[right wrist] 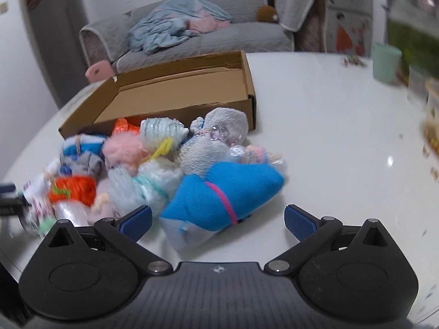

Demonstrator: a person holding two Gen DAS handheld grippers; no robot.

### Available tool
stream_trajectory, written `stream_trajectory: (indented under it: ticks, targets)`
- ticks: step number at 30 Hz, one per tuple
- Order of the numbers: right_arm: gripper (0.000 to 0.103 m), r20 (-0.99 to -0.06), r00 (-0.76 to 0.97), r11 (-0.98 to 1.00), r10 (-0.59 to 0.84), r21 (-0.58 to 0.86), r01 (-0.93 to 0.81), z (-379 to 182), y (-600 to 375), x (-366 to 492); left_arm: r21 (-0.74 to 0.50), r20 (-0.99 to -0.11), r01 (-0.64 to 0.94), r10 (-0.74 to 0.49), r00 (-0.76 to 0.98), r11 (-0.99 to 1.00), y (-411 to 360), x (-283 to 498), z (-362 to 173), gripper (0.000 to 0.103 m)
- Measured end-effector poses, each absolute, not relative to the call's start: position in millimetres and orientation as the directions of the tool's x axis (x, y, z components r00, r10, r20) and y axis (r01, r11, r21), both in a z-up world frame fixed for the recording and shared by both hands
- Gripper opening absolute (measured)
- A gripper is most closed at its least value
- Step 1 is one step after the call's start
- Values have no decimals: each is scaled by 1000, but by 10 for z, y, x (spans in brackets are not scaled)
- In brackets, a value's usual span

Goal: Organize objects
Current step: 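Grasp the white-pink bundle with the left tool while the right tool grasps the blue sock bundle, then carry both bundles into the cardboard box and open both tools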

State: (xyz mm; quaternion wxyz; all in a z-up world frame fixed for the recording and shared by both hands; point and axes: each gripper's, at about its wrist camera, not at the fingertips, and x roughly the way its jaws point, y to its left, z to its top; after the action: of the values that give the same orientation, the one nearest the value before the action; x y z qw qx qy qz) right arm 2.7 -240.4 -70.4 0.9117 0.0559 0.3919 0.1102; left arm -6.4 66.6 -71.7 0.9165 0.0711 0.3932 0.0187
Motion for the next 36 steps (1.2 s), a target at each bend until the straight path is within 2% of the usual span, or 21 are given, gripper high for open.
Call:
stream_trajectory:
  ticks: [2,3,4,5,6,7,10,19,25,30,34,36]
  targets:
    - [102,-708,661,966,249,229,-118,-730,-2367,70,130,-715,48,60,696,990,651,-94,-713,80]
    - [101,-705,661,962,258,254,-104,-740,-2366,85,116,-714,60,42,699,991,653,-107,-708,67]
    - [93,-697,669,959,258,266,-93,-751,-2368,91,96,-715,71,19,698,993,663,-116,-703,54]
    - [86,-692,677,961,250,264,-85,-769,-2373,91,69,-719,82,-7,695,994,672,-127,-699,46]
    - [69,-687,686,963,240,256,-80,-780,-2384,84,41,-722,90,-33,691,995,692,-121,-693,33]
    - [61,-679,696,966,232,246,-82,-776,-2399,67,27,-723,88,-41,689,996,700,-121,-691,33]
    - [56,-665,702,960,256,260,-104,-771,-2478,21,23,-723,94,-48,689,995,690,-143,-689,33]
    - [55,-599,756,963,265,205,-175,-445,-2657,-167,8,-686,88,-59,726,996,708,-212,-329,33]
    - [55,-483,813,944,324,106,-313,204,-2547,41,48,-608,120,-66,791,992,615,62,264,33]
    - [55,-412,796,874,444,3,-486,639,-2226,403,78,-562,152,-82,823,985,460,525,682,33]
    - [55,-407,749,799,522,-74,-597,768,-1910,804,71,-552,198,-127,824,978,265,1016,819,33]
    - [55,-437,715,759,546,-104,-643,741,-1721,1037,75,-551,216,-140,823,974,172,1264,804,33]
